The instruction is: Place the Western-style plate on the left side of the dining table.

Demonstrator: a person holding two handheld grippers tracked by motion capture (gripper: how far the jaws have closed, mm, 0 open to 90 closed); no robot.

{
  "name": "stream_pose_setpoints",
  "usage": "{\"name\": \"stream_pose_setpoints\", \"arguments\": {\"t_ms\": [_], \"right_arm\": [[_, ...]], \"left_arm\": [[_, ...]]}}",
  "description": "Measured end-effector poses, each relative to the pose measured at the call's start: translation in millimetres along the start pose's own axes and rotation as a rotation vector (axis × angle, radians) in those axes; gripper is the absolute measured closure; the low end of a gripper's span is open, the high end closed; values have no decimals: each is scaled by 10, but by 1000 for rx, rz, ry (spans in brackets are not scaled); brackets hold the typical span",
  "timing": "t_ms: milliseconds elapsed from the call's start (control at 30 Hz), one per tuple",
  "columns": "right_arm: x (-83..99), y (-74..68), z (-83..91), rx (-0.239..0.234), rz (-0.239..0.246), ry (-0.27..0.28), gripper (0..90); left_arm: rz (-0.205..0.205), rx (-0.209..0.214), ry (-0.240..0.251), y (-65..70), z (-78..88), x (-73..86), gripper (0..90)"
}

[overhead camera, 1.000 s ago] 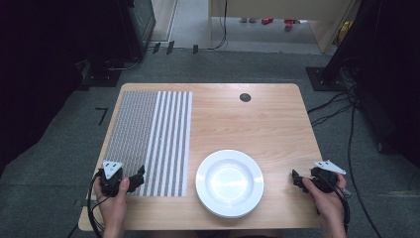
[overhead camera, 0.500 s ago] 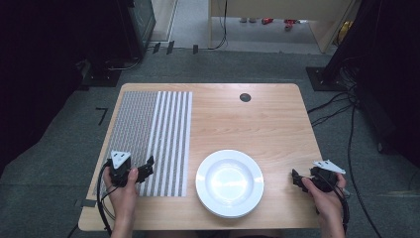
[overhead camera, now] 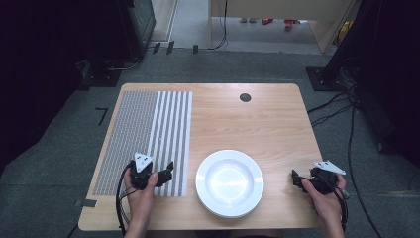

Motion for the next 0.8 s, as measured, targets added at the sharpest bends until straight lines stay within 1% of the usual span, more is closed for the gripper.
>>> {"name": "stream_pose_setpoints", "arguments": {"t_ms": [33,67,167,233,267,300,333,400,433,467,500,533,567,633,667,700,733,767,800], "right_arm": [[1,-2,3,4,-5,0,32],[2,-7,4,10,-11,0,32],[-22,-22,5,29,-43,-14,49],[-38,-40,16,17,-74,-3,62],[-53,-75,42,3,-80,16,62],[-53,-75,42,3,-80,16,62],[-65,-117,67,7,-64,29,63],[-69,-141,75,2,-63,36,63],[-82,-198,89,5,-75,49,86],[-82,-198,89,5,-75,49,86],[-95,-273,120,27,-58,85,152],[-95,-273,120,27,-58,85,152],[-108,-312,129,21,-52,86,150],[-129,-394,151,-7,-39,97,154],[-138,-432,159,-19,-32,99,169],[-149,-507,174,-43,-18,105,218],[-149,-507,174,-43,-18,105,218],[-154,-540,178,-52,-15,109,221],[-156,-574,189,-58,-13,111,243]], "left_arm": [[11,12,4,19,7,7,150],[14,22,7,39,14,8,150],[8,43,17,105,35,-11,150],[-3,53,21,143,48,-18,150],[-6,58,21,163,53,-16,150],[-11,64,19,183,55,-13,150],[-17,69,15,204,56,-8,150],[-23,79,12,245,50,1,150],[-25,92,5,288,42,11,150],[-25,92,5,288,42,11,151],[-27,99,-1,312,40,16,151],[-28,104,-3,337,37,21,151],[-31,107,-5,363,34,26,151],[-36,115,-10,411,29,35,151],[-38,119,-13,432,27,39,151],[-39,121,-16,450,25,43,151],[-39,122,-20,466,21,47,151],[-39,125,-27,480,16,52,151],[-40,127,-30,493,12,58,151]]}}
Point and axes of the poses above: each handheld gripper's, and its own axes: z roughly backward along the jaws, x roughly out of its underside, y roughly to its right, the point moved 2 cm from there along -z, roughly forward along the jaws, and after that the axes turned 4 degrees about z, right-handed, at the moved point
